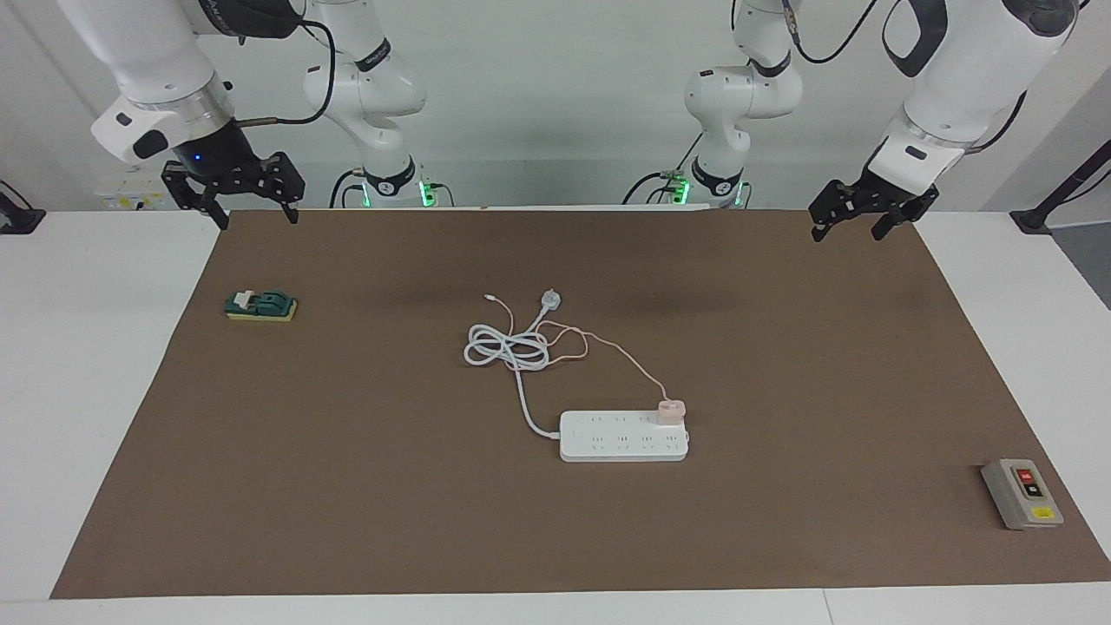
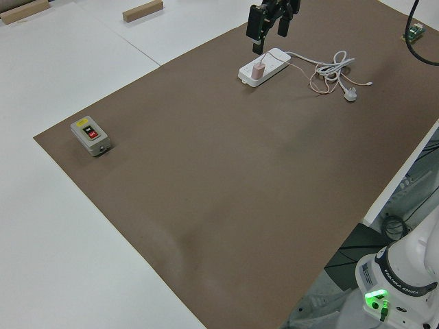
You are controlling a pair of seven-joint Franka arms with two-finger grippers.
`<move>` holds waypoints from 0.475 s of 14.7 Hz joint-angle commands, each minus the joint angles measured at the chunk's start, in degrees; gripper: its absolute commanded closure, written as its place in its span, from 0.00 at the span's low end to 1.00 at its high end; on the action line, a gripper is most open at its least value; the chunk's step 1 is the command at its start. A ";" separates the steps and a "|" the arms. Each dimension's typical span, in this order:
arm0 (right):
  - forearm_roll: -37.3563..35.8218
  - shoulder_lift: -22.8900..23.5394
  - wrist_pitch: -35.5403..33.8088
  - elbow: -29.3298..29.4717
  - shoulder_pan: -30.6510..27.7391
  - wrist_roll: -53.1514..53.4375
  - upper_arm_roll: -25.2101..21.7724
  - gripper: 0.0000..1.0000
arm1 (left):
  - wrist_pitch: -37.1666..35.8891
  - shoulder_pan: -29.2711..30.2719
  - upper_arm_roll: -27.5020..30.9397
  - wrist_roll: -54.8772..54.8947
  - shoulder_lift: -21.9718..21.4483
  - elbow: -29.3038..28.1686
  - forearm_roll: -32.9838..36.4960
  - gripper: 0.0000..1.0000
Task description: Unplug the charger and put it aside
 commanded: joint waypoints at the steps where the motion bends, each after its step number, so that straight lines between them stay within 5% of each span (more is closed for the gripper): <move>1: 1.15 -1.08 -0.26 -0.97 -0.44 -1.13 0.26 0.00 | 0.31 0.34 0.04 0.63 -1.02 -0.92 -0.63 0.00; 7: 0.89 -1.08 -0.09 -0.97 -0.53 -1.66 0.18 0.00 | 0.31 0.34 0.04 0.63 -1.02 -0.92 -0.63 0.00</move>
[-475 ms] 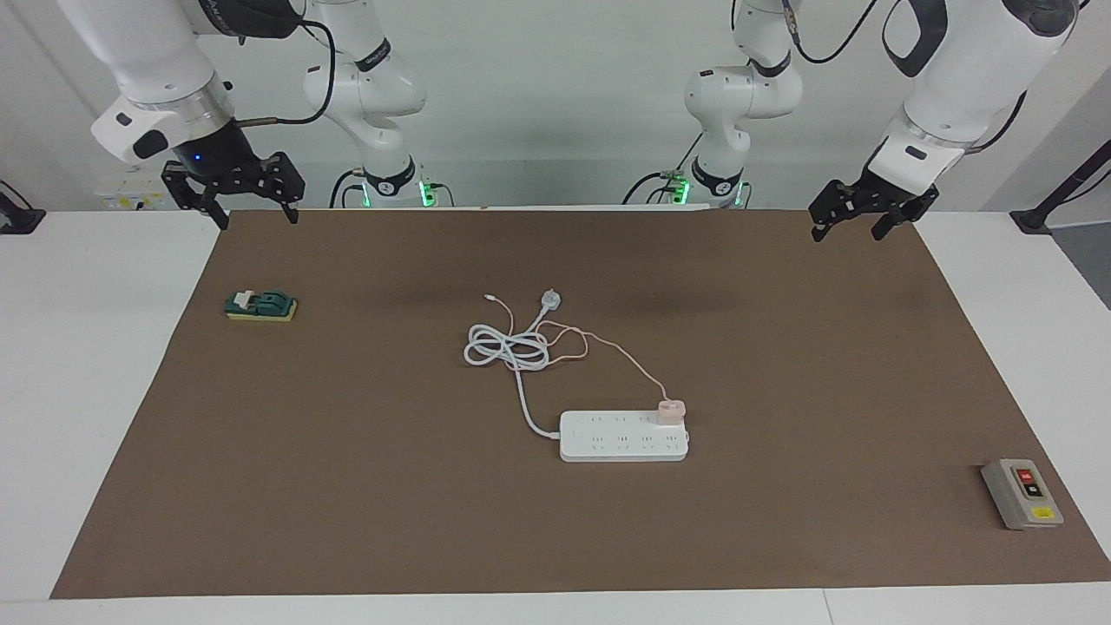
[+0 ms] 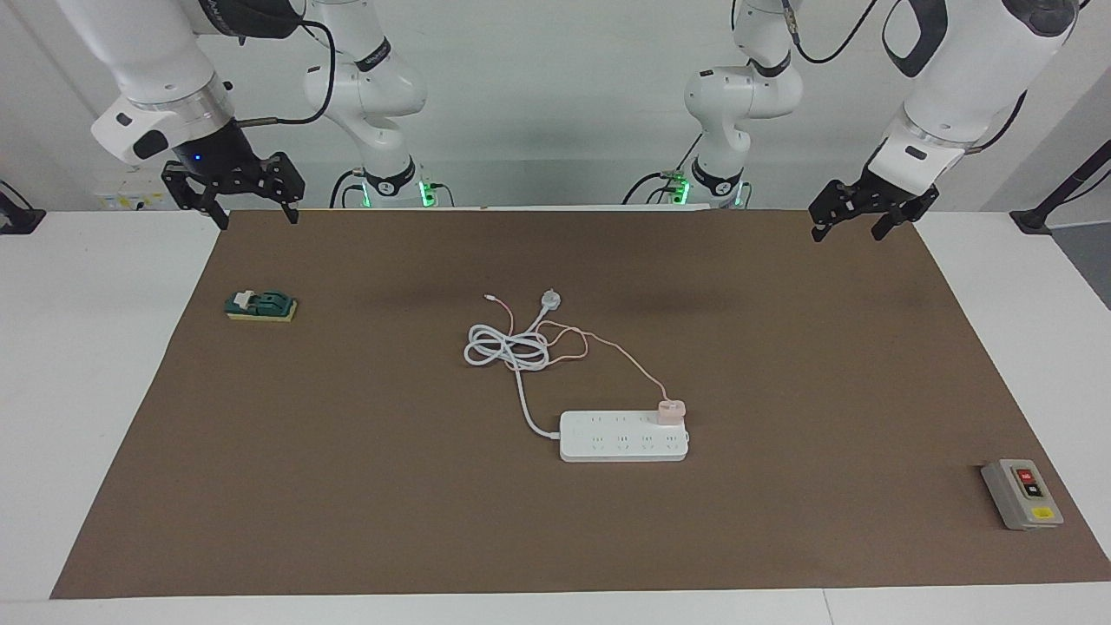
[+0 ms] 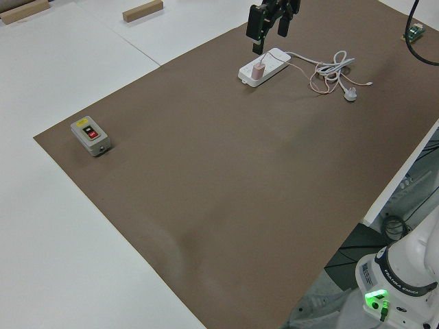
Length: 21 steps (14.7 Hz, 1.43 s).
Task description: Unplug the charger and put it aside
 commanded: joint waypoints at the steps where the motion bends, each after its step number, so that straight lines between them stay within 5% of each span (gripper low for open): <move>1: 0.98 -1.08 -0.09 -0.97 -0.70 -1.31 0.18 0.00 | 0.31 0.34 0.04 0.63 -1.02 -0.92 -0.63 0.00; 6: 1.59 -0.03 0.44 -1.05 -0.26 7.71 0.35 0.00 | 0.31 0.34 0.04 0.63 -1.02 -0.92 -0.63 0.00; 14: 18.45 9.71 4.21 0.87 1.58 37.94 1.23 0.00 | 0.31 0.25 0.04 0.63 -1.02 -0.92 -0.63 0.00; 21: 34.00 19.30 16.85 1.23 10.27 65.82 1.23 0.00 | 0.31 0.34 0.04 0.63 -1.02 -0.92 -0.63 0.00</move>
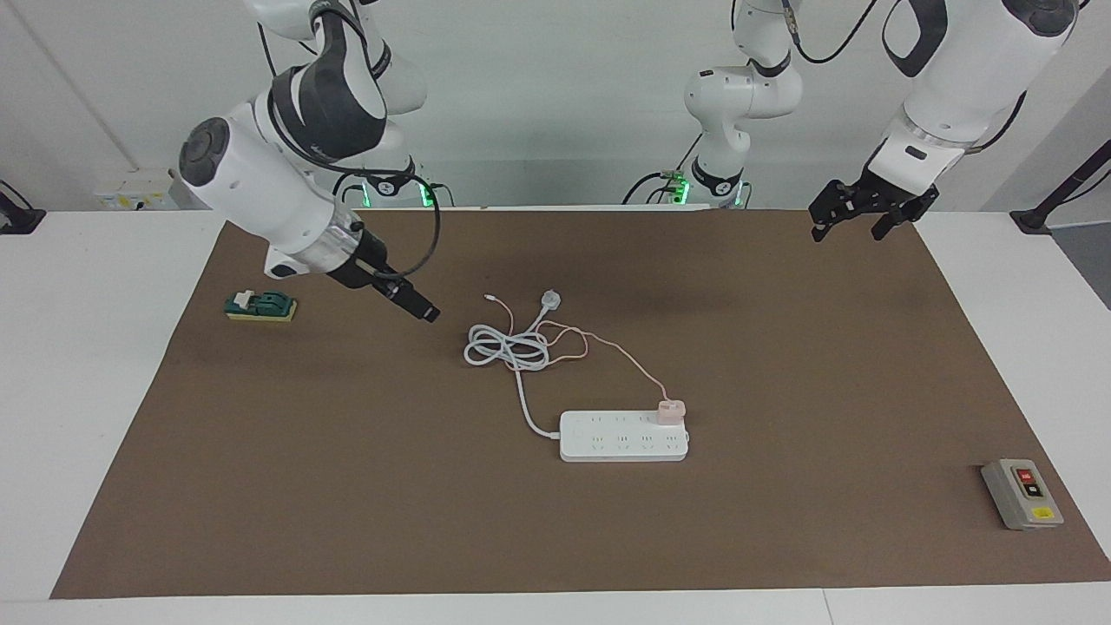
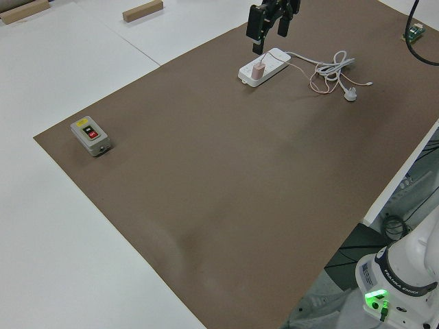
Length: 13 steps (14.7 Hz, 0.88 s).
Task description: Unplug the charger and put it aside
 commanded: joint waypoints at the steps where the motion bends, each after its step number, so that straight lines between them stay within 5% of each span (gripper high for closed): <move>1: 6.91 4.02 4.04 1.83 2.07 9.58 -0.07 0.00 | 0.31 0.24 0.04 0.63 -1.02 -0.92 -0.63 0.00; 5: 15.44 15.52 5.89 12.45 4.18 21.90 -0.07 0.00 | 0.31 -0.63 -0.14 -2.68 -1.20 -1.26 -0.55 0.00; 13: 32.32 28.71 13.10 18.87 8.93 23.42 0.11 0.00 | 14.80 -9.59 -1.02 -74.37 -2.61 -9.53 -0.55 0.00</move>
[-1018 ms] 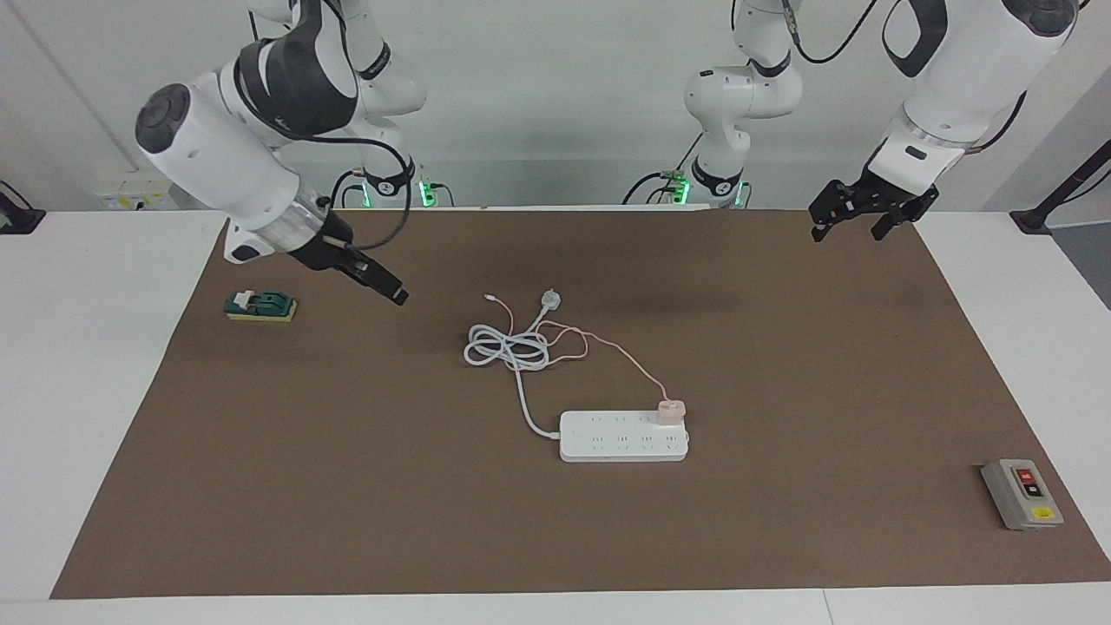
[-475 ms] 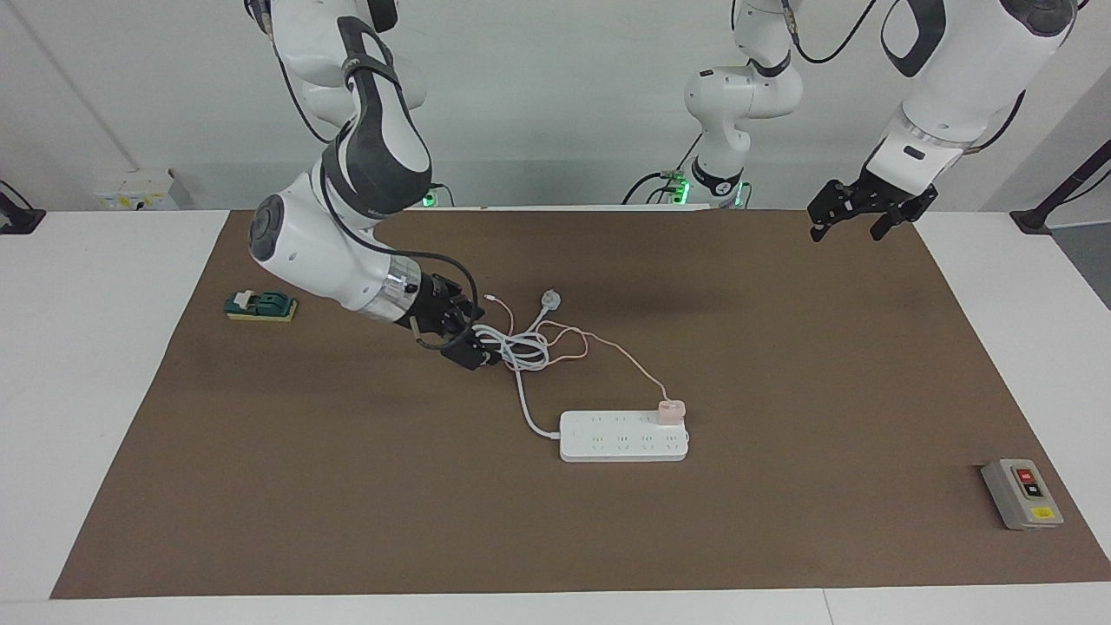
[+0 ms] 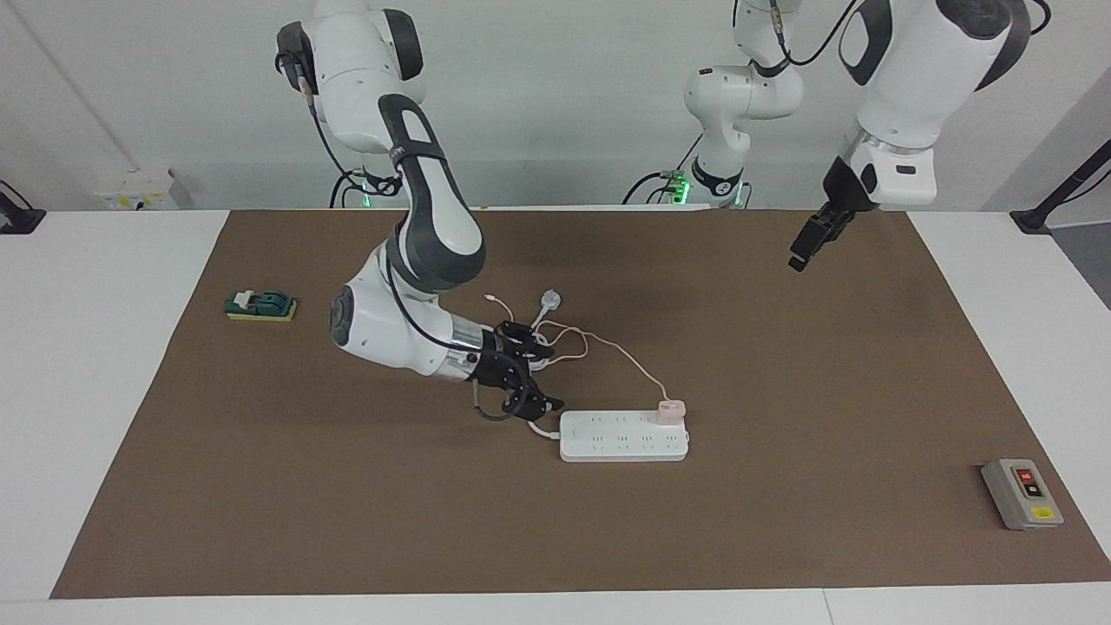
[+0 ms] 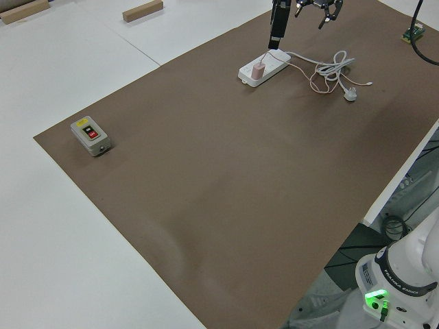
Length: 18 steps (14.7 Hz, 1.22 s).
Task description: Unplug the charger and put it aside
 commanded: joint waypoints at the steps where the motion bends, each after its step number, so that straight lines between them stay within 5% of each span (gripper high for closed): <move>1: 3.00 6.35 0.05 6.77 0.04 1.61 0.11 0.00 | 4.43 -4.07 0.49 -22.90 -1.54 -4.75 -0.17 0.00; 6: 2.91 15.24 0.32 14.77 2.07 0.04 0.11 0.00 | 13.13 -10.76 0.58 -50.53 12.25 -0.19 5.01 0.00; 12: 2.56 18.85 -0.47 18.02 1.89 -2.34 -0.06 0.00 | 11.14 -12.78 0.93 -52.93 27.79 12.35 5.28 0.00; 18: 2.38 19.38 0.31 18.12 1.63 -4.54 -0.33 0.00 | 14.37 -11.90 1.02 -52.76 29.93 13.62 5.63 0.00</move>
